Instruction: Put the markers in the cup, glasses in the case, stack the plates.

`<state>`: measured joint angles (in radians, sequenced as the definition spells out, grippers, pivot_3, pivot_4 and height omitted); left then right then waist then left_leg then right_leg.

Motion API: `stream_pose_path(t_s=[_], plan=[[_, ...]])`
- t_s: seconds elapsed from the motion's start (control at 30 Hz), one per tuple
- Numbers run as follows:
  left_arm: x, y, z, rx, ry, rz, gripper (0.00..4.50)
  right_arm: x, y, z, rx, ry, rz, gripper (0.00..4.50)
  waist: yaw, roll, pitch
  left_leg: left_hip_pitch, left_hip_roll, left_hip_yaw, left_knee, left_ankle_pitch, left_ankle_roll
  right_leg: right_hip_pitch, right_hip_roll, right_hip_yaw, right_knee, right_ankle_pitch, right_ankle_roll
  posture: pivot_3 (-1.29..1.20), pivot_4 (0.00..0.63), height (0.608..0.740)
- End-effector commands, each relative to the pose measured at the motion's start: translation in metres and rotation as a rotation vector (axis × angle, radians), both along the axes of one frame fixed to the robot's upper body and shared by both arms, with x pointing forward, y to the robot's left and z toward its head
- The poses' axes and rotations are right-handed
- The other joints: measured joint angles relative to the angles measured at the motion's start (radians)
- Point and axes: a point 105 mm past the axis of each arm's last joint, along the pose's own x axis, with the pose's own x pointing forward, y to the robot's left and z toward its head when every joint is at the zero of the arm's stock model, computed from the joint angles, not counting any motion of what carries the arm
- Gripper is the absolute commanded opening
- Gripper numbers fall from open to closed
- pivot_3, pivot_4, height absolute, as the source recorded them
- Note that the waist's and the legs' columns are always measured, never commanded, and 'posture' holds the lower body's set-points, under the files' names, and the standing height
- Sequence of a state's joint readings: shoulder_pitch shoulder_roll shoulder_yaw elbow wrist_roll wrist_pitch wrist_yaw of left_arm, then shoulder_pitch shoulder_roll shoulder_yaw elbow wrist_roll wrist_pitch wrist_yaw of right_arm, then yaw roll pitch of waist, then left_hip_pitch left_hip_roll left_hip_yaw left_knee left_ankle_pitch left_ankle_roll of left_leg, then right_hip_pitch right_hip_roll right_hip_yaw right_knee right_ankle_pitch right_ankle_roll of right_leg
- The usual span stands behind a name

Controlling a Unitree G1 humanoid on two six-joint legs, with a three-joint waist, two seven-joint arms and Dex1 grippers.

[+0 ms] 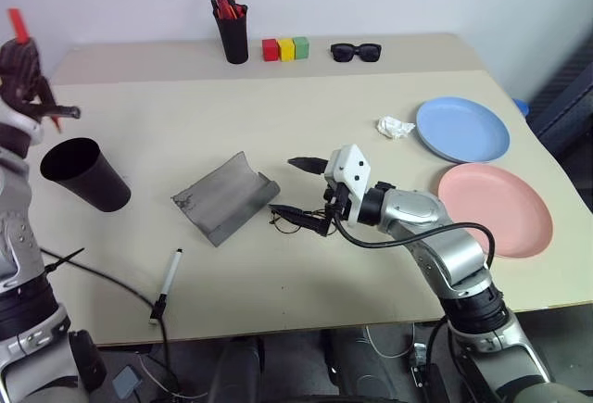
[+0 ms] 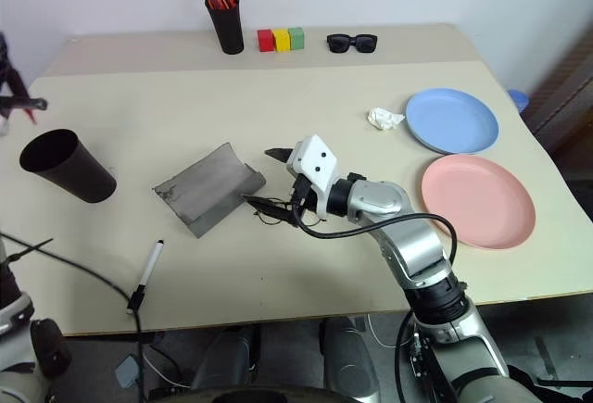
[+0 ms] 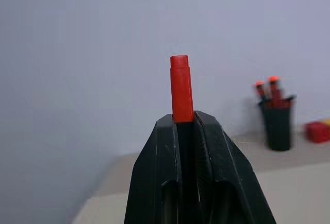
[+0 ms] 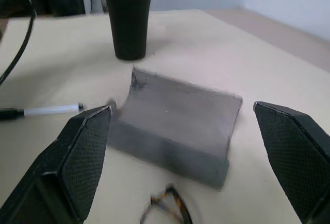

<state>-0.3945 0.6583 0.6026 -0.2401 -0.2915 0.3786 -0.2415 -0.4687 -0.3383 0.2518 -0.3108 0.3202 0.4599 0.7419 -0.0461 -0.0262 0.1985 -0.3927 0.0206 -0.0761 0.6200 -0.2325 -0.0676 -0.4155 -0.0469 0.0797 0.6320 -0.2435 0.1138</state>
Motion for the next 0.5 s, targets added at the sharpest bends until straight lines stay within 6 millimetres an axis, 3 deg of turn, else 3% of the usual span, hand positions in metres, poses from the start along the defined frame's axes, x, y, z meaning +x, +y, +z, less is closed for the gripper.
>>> stream_pose_path(t_s=[0.03,0.27,0.5], plan=[[-0.014,0.006,0.006,0.017,-0.069,0.052,0.03,-0.004,0.011,0.018,0.052,-0.058,0.044,4.5,0.004,0.0,0.0,0.0,0.0,0.0,0.0,0.0,0.0,0.0,0.0,0.0,0.0,0.0,0.0,0.0,0.15,0.74],[-0.008,0.019,-0.028,-0.027,-0.048,0.103,0.03,-0.01,0.023,0.02,0.071,-0.061,0.098,4.5,0.003,-0.001,0.0,0.0,0.0,-0.001,0.001,0.0,0.0,0.002,0.0,-0.001,-0.001,0.0,0.0,0.0,0.15,0.74],[-0.005,0.022,-0.036,-0.049,-0.051,0.102,0.03,-0.011,0.022,0.02,0.071,-0.063,0.093,4.5,0.002,-0.001,0.0,0.0,0.0,-0.001,0.001,0.0,0.0,0.002,0.0,-0.001,-0.001,0.0,0.0,0.0,0.15,0.74]])
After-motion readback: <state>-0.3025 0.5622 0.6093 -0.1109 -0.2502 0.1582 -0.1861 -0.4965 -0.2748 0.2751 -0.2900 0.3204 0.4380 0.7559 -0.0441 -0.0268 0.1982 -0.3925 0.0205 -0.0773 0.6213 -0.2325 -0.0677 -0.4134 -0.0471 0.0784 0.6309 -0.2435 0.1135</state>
